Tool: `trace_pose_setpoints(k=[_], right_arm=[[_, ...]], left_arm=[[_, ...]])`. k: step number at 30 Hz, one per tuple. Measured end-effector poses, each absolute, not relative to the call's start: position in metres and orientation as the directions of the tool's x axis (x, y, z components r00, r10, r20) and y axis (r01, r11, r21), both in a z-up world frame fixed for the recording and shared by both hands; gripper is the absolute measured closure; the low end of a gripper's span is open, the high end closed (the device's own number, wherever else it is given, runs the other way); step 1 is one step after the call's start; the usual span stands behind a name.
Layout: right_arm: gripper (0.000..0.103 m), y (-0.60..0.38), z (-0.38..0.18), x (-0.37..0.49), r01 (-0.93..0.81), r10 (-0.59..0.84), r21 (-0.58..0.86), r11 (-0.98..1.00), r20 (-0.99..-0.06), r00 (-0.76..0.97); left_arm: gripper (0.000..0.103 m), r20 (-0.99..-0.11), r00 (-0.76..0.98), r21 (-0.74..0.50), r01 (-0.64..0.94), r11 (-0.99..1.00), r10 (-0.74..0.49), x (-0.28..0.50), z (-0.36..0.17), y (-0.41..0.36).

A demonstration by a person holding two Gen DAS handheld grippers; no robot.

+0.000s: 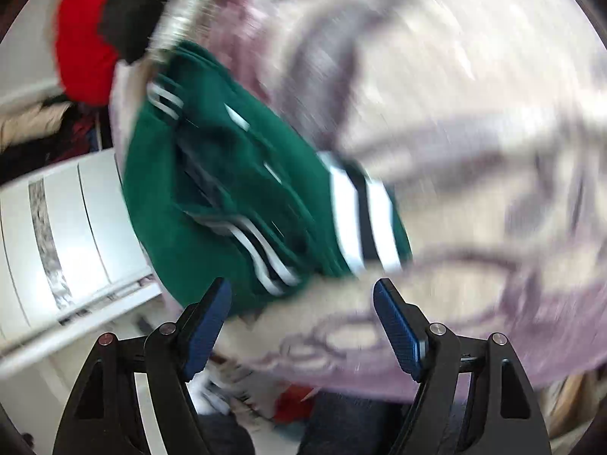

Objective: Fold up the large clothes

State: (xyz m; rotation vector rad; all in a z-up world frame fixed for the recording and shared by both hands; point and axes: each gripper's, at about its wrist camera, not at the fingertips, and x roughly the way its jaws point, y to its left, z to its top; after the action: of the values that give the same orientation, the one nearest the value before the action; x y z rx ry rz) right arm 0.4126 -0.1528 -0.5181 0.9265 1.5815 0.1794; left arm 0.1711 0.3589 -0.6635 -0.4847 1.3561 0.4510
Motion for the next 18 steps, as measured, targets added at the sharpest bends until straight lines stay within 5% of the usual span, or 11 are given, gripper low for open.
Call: trace_pose_setpoints(k=[7,10,11,12,18], right_arm=[[0.024,-0.104,-0.505,0.528,0.199,0.641,0.642,0.741,-0.764,0.076],[0.026,-0.085,-0.534,0.543,0.177,0.654,0.641,0.747,-0.757,-0.018],[0.056,-0.078,-0.539,0.545,0.177,0.651,0.637,0.751,-0.759,-0.030],[0.101,-0.076,-0.540,0.546,0.175,0.626,0.613,0.771,-0.779,-0.030],[0.101,-0.128,-0.496,0.511,0.258,0.582,0.588,0.766,-0.806,0.109]], left_arm=[[0.000,-0.938,0.347,-0.215,-0.603,0.769,0.010,0.155,-0.668,0.372],[0.000,-0.935,0.352,-0.213,-0.631,0.746,0.031,0.158,-0.669,0.372],[0.000,-0.936,0.350,-0.212,-0.644,0.735,0.037,0.159,-0.670,0.373],[0.000,-0.939,0.341,-0.206,-0.647,0.734,0.038,0.164,-0.673,0.373],[0.000,-0.957,0.284,-0.149,-0.641,0.753,0.053,0.193,-0.642,0.360]])
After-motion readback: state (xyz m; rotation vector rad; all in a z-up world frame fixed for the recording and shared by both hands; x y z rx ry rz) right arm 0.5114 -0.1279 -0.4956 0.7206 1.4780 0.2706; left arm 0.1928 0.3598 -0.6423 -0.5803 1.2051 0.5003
